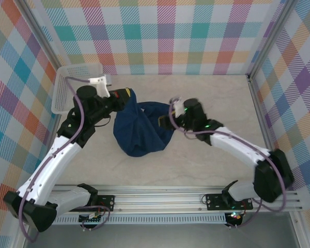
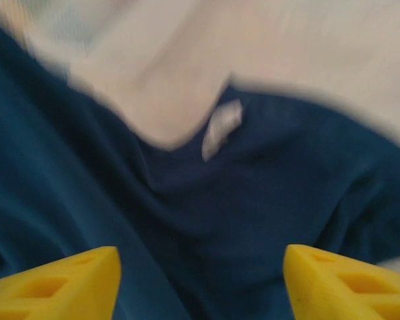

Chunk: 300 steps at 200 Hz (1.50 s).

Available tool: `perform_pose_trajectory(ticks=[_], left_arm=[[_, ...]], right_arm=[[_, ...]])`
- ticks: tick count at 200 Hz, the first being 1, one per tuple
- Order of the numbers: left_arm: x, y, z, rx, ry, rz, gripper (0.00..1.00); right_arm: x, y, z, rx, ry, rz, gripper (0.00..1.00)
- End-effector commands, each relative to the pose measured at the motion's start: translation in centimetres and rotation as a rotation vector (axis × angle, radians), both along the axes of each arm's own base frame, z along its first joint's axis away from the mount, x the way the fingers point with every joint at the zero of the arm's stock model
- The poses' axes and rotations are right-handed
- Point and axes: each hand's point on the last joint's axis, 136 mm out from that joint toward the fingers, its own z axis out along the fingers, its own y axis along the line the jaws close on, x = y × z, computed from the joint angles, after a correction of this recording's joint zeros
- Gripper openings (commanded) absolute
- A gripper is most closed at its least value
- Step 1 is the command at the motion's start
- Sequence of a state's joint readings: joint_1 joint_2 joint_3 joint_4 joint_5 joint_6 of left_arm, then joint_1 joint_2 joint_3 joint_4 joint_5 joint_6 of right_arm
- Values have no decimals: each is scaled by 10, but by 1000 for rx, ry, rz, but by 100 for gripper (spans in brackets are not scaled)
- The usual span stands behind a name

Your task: Fold the inside-out t-shirt

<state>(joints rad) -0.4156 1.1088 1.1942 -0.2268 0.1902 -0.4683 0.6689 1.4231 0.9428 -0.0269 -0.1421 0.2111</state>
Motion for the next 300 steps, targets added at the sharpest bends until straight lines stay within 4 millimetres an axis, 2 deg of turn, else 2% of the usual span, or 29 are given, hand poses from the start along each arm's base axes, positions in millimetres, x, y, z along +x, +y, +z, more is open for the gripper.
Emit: perform_pose_trajectory(ticks=[1, 7, 24, 38, 45, 50, 51, 54, 68, 72, 82, 89, 106, 123, 134, 142, 158, 185, 201, 217, 233, 251, 266, 276, 287, 300], left_arm=[[-2, 2, 9, -4, 7, -6, 0], [-2, 3, 2, 10, 36, -1, 0], [-3, 3, 1, 15, 42, 0, 0], [-4, 5, 3, 18, 39, 3, 0], [-5, 6, 6, 21, 36, 9, 0], [-5, 7, 8, 25, 31, 14, 0], [-5, 8, 8, 26, 31, 16, 0], [-5, 9, 10, 27, 28, 20, 0], [-8, 14, 20, 29, 9, 40, 0], [-9, 15, 23, 26, 0, 45, 0], [-12, 17, 36, 14, -31, 45, 0], [-16, 16, 48, -5, -63, 33, 0], [-26, 11, 72, -48, -132, -14, 0], [-37, 8, 104, -97, -237, -52, 0], [-43, 6, 119, -114, -283, -73, 0], [-47, 4, 129, -121, -310, -91, 0], [-55, -3, 147, -141, -356, -140, 0], [-70, -13, 169, -174, -393, -221, 0], [-75, -13, 173, -184, -390, -237, 0], [-69, -8, 163, -167, -342, -189, 0], [-56, -1, 139, -129, -266, -114, 0], [-40, 6, 91, -68, -132, -38, 0], [-24, 11, 43, -9, -25, 31, 0], [-14, 14, 8, 28, 51, 72, 0], [-6, 15, -31, 70, 131, 102, 0], [2, 18, -68, 105, 202, 131, 0]], right_arm=[[-36, 49, -6, 71, 24, 159, 76], [-37, 53, -13, 66, 21, 155, 79], [-34, 57, -41, 46, 24, 140, 83], [-28, 62, -66, 3, 36, 149, 83], [-25, 66, -76, -11, 49, 155, 79], [-23, 68, -81, -15, 53, 158, 71], [-23, 69, -82, -17, 53, 161, 65], [-21, 70, -84, -20, 53, 159, 60], [-11, 68, -81, -65, 20, 147, 7], [-6, 65, -75, -85, -2, 135, 0], [6, 52, -50, -120, -83, 101, 0], [13, 39, -23, -126, -139, 72, 0], [25, -2, 65, -80, -289, -16, 0], [20, -45, 162, -18, -447, -102, 0], [10, -64, 209, 4, -524, -127, 0], [4, -74, 236, 8, -564, -138, 0], [-2, -85, 272, -21, -622, -156, 0], [2, -97, 301, -87, -674, -198, 0], [14, -102, 310, -125, -696, -234, 0], [37, -99, 303, -154, -678, -255, 0], [73, -88, 272, -179, -613, -253, 0], [119, -63, 207, -209, -453, -205, 1], [152, -37, 139, -261, -279, -146, 20], [166, -27, 94, -317, -155, -118, 34], [169, -22, 52, -359, -23, -117, 45], [154, -18, 20, -379, 36, -88, 54]])
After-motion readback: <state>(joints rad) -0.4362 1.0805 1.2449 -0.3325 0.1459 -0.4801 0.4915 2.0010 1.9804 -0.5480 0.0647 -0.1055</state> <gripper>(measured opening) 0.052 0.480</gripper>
